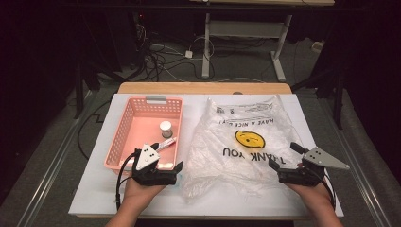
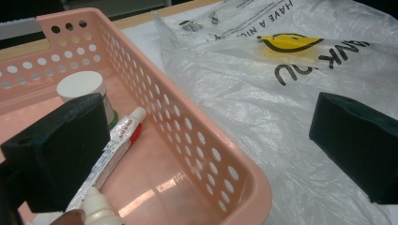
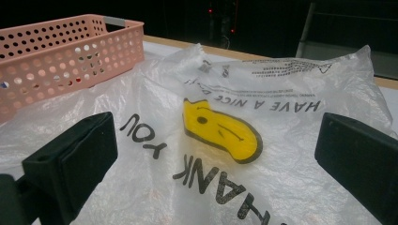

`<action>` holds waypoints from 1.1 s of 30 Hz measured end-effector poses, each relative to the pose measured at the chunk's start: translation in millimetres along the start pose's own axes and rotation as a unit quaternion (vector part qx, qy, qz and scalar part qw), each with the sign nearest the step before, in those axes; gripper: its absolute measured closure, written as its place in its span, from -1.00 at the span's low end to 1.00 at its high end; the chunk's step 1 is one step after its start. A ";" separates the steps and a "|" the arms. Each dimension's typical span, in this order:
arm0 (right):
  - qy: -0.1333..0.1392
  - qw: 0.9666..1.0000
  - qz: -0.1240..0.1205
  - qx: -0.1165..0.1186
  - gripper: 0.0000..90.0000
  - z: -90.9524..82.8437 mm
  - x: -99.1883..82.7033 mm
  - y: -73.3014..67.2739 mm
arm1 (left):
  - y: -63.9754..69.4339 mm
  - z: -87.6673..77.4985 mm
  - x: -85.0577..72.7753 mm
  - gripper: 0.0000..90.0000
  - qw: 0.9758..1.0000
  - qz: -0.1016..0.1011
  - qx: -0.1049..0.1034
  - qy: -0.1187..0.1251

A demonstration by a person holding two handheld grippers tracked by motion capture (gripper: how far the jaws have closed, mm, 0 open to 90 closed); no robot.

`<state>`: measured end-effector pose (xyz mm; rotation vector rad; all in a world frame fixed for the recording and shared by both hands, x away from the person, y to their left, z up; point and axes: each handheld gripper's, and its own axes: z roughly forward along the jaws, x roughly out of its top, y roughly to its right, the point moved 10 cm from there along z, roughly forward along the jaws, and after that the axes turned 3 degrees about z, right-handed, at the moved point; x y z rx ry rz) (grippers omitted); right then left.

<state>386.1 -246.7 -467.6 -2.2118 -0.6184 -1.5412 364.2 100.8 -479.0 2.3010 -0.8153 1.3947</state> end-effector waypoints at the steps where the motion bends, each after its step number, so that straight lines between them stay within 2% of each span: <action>1: -0.001 1.000 0.000 0.001 -1.00 -0.3 -0.1 -0.2 | -0.3 0.0 0.6 -1.00 1.000 0.000 -0.001 0.000; 4: -0.004 1.000 0.001 -0.001 -1.00 -2.1 -0.7 0.1 | 0.3 1.0 1.5 -1.00 1.000 0.000 -0.003 0.001; 9: -0.005 1.000 0.001 -0.005 -1.00 -4.0 0.3 1.7 | 3.3 2.4 -2.3 -1.00 1.000 0.010 -0.006 -0.008; 12: -0.005 1.000 0.001 -0.006 -1.00 -4.2 1.1 3.1 | 1.9 1.1 -1.0 -1.00 1.000 0.003 -0.005 -0.002; 18: -0.014 1.000 0.004 -0.021 -0.99 -9.1 2.2 15.7 | -0.4 0.5 -0.8 -1.00 1.000 0.000 -0.005 -0.001; 19: -0.015 0.999 0.004 -0.031 -0.95 -12.3 3.0 23.7 | -0.4 0.2 -0.6 -1.00 1.000 0.000 -0.005 -0.001; 20: -0.015 0.999 0.004 -0.031 -0.95 -12.3 3.0 23.7 | -0.4 -0.3 -0.5 -1.00 1.000 0.002 -0.004 -0.001; 22: -0.016 0.999 0.006 -0.043 -0.90 -16.7 2.7 33.2 | -0.1 -1.0 -0.2 -1.00 1.000 0.002 -0.005 0.000; 23: -0.021 0.998 0.012 -0.053 -0.88 -20.9 1.3 42.6 | 0.0 -1.3 -0.3 -1.00 1.000 0.002 -0.006 0.000; 25: -0.023 0.998 0.015 -0.059 -0.88 -22.8 0.4 47.5 | 0.1 -1.3 -0.3 -1.00 1.000 0.000 -0.006 0.001; 26: -0.027 0.997 0.022 -0.066 -0.86 -25.9 -1.4 56.3 | 0.2 -1.1 -0.5 -1.00 1.000 -0.001 -0.007 0.001; 27: -0.027 0.997 0.022 -0.066 -0.86 -25.9 -1.4 56.3 | 0.2 -1.0 -0.8 -1.00 1.000 0.000 -0.008 -0.001; 28: -0.029 0.996 0.028 -0.074 -0.83 -28.5 -3.1 64.1 | 0.2 -0.7 -0.9 -1.00 1.000 0.001 -0.008 -0.002; 31: -0.031 0.996 0.036 -0.082 -0.80 -29.9 -5.1 74.3 | 0.0 -0.4 -1.1 -1.00 1.000 0.001 -0.007 -0.002; 33: -0.033 0.995 0.038 -0.084 -0.79 -29.5 -5.8 77.2 | 0.5 -0.1 -1.0 -1.00 1.000 -0.001 -0.008 -0.003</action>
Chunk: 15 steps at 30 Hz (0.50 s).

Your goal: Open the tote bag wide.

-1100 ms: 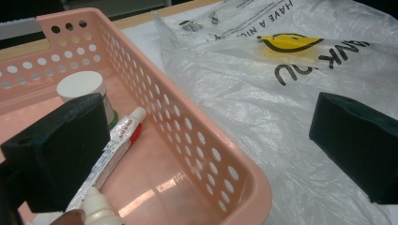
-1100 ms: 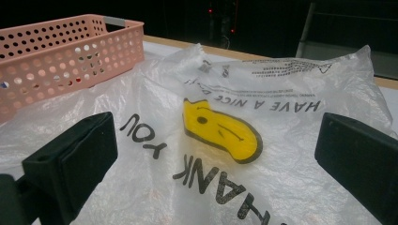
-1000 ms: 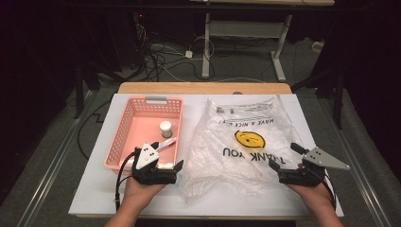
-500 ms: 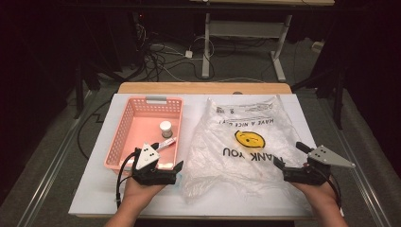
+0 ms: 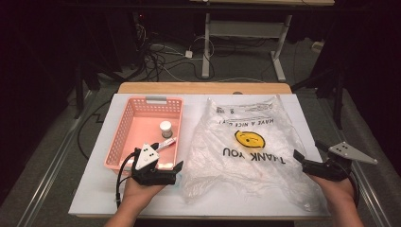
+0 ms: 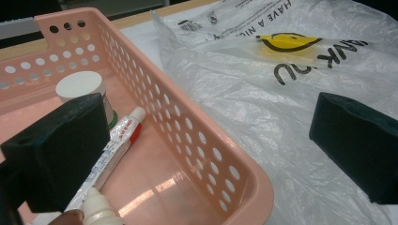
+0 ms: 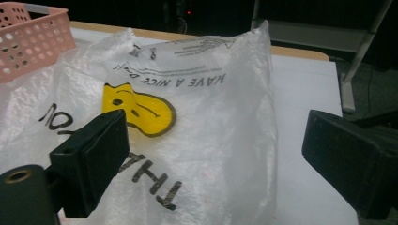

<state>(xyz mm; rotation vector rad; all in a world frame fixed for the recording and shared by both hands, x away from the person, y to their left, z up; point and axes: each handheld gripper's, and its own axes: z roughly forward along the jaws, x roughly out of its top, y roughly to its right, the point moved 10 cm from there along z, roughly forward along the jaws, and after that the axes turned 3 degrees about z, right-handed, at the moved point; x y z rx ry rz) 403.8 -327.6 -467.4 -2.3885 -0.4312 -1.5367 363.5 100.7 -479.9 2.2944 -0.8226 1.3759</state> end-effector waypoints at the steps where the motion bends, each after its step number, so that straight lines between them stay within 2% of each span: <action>1: -0.005 1.000 0.002 -0.005 -0.78 3.7 0.2 5.2 | 0.6 0.2 -0.3 -1.00 1.000 0.000 -0.001 -0.002; 5: -0.011 1.000 0.005 -0.012 -0.75 16.5 7.6 14.9 | 4.4 1.2 -3.6 -1.00 1.000 0.007 -0.001 -0.014; 6: -0.030 0.999 -0.004 -0.019 -0.71 30.0 12.1 23.2 | 5.1 1.8 -4.1 -1.00 1.000 0.009 0.000 -0.015; 9: -0.059 0.998 0.001 -0.019 -0.62 52.5 17.9 36.2 | 6.7 0.7 -2.2 -1.00 1.000 0.012 -0.003 -0.012; 13: -0.080 0.996 0.014 -0.029 -0.57 81.8 27.1 53.9 | 6.5 -0.7 0.6 -1.00 1.000 0.007 -0.008 -0.006; 15: -0.087 0.996 0.019 -0.025 -0.53 95.9 30.3 58.9 | 5.0 -0.5 0.8 -1.00 1.000 0.020 0.004 -0.011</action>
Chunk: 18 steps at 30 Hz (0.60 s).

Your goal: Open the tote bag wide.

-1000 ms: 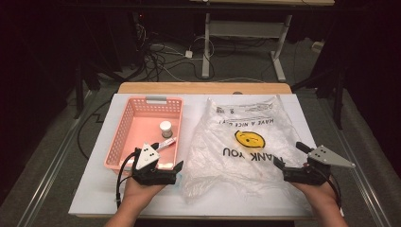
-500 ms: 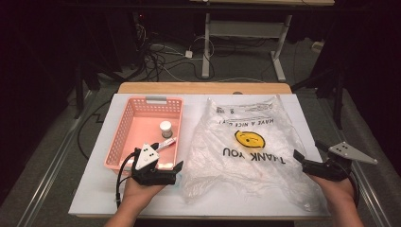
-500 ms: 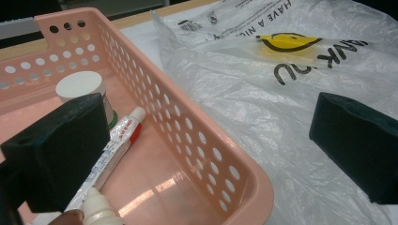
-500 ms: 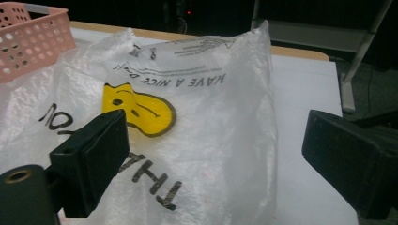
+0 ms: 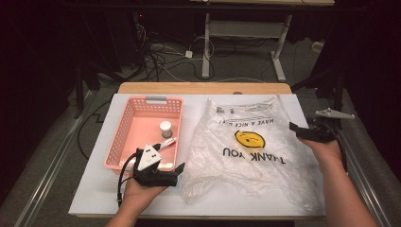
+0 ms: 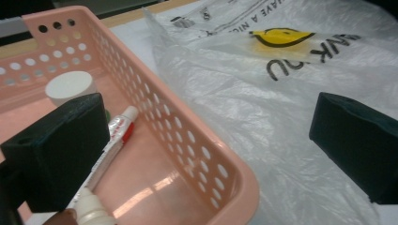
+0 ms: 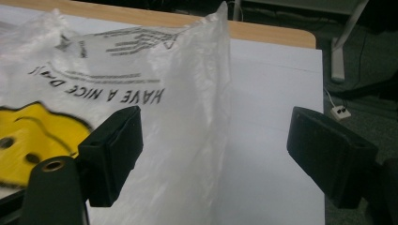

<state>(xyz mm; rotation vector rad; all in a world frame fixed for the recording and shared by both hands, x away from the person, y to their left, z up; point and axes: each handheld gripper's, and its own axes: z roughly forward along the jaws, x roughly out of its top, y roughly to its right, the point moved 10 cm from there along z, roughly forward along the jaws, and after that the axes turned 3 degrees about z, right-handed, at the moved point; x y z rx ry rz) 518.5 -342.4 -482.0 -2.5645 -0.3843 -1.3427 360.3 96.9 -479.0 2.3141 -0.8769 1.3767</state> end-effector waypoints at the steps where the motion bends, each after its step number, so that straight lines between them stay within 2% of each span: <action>1: 0.000 1.000 0.000 0.000 -0.53 0.0 0.0 0.0 | 0.3 -0.5 0.8 -1.00 1.000 0.002 0.001 0.001; 3: -0.010 1.000 0.010 0.012 -0.38 17.9 5.1 1.8 | 2.0 -1.1 2.6 -1.00 1.000 -0.003 -0.012 0.007; 4: -0.010 1.000 0.010 0.012 -0.38 17.9 5.1 1.8 | 2.3 -1.4 2.6 -1.00 1.000 -0.002 -0.014 0.007; 5: -0.024 0.999 0.018 0.019 -0.29 29.6 4.3 3.7 | 2.4 -1.3 2.0 -1.00 1.000 0.000 -0.013 0.006; 7: -0.031 0.999 0.023 0.019 -0.23 34.7 2.5 5.3 | 2.7 -0.7 -0.5 -1.00 1.000 0.003 -0.013 -0.004; 9: -0.060 0.997 0.038 0.027 -0.06 46.9 -7.7 9.4 | 3.5 0.2 -2.9 -1.00 1.000 0.000 -0.020 -0.017; 11: -0.076 0.996 0.030 0.034 0.14 50.4 -14.2 9.8 | 3.0 0.4 -3.9 -1.00 0.999 -0.008 -0.020 -0.027; 12: -0.076 0.996 0.030 0.034 0.14 50.4 -14.2 9.8 | 2.1 0.2 -4.1 -1.00 0.999 -0.009 -0.018 -0.030; 13: -0.080 0.996 0.031 0.037 0.29 50.3 -16.8 9.4 | 0.7 -0.1 -3.5 -1.00 0.999 -0.009 -0.012 -0.029; 15: -0.082 0.995 0.029 0.043 0.46 49.3 -18.1 7.8 | -1.1 -1.3 -2.2 -1.00 1.000 -0.006 -0.005 -0.022; 18: -0.086 0.995 0.020 0.047 0.70 48.9 -19.8 3.6 | -0.3 -2.2 -0.7 -1.00 1.000 -0.011 -0.012 -0.013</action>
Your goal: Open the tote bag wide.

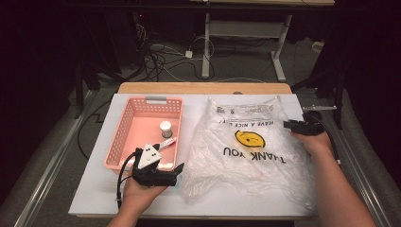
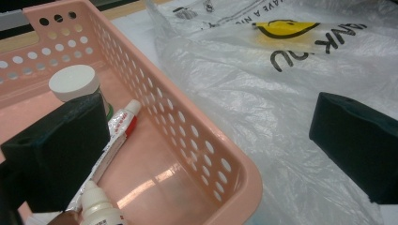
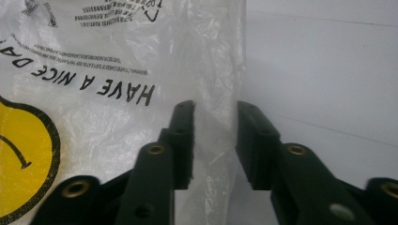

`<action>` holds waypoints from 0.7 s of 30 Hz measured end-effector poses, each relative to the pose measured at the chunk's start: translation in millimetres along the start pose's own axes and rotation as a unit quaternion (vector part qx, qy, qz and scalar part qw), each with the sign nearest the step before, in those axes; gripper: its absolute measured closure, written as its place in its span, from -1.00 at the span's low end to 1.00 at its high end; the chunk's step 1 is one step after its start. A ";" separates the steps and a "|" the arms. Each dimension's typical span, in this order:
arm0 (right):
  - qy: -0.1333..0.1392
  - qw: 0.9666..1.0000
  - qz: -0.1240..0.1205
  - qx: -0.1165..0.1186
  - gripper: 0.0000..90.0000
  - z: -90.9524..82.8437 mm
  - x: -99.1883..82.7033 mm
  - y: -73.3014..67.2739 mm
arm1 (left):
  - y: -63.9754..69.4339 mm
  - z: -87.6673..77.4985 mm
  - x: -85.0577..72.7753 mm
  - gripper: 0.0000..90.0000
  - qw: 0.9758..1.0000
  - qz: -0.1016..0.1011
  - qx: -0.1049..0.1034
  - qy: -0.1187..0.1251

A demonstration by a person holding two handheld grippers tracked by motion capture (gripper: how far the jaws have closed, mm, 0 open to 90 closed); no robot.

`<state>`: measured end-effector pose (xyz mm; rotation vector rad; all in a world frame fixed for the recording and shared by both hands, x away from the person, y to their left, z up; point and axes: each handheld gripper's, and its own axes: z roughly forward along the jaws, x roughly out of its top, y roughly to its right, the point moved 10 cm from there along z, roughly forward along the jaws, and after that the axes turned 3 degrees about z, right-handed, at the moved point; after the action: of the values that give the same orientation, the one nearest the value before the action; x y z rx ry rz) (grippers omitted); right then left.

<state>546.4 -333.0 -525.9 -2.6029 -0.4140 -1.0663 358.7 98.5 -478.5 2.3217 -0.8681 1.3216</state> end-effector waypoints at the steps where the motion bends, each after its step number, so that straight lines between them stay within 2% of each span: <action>1: 0.002 1.000 -0.003 0.001 0.78 0.3 0.1 -0.7 | 0.4 -0.4 0.1 -1.00 1.000 -0.001 -0.002 0.000; 4: 0.003 1.000 -0.005 0.008 0.98 1.6 0.0 -4.3 | 4.0 -2.2 2.2 -1.00 1.000 -0.001 -0.018 0.008; 8: 0.005 1.000 -0.009 0.007 1.00 3.7 -0.1 -6.9 | 3.4 -4.2 3.6 -1.00 1.000 0.002 -0.012 0.016; 14: 0.026 0.999 -0.010 -0.017 1.00 0.6 3.5 -2.4 | 3.3 -3.3 2.1 -1.00 1.000 0.002 -0.014 0.014; 21: 0.052 0.998 0.014 -0.043 1.00 -14.0 5.2 11.4 | 2.3 -3.2 3.0 -1.00 1.000 0.006 -0.006 0.018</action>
<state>545.4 -347.9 -514.5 -2.6048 -0.3123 -1.2299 356.3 97.6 -474.4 2.2795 -0.8777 1.3542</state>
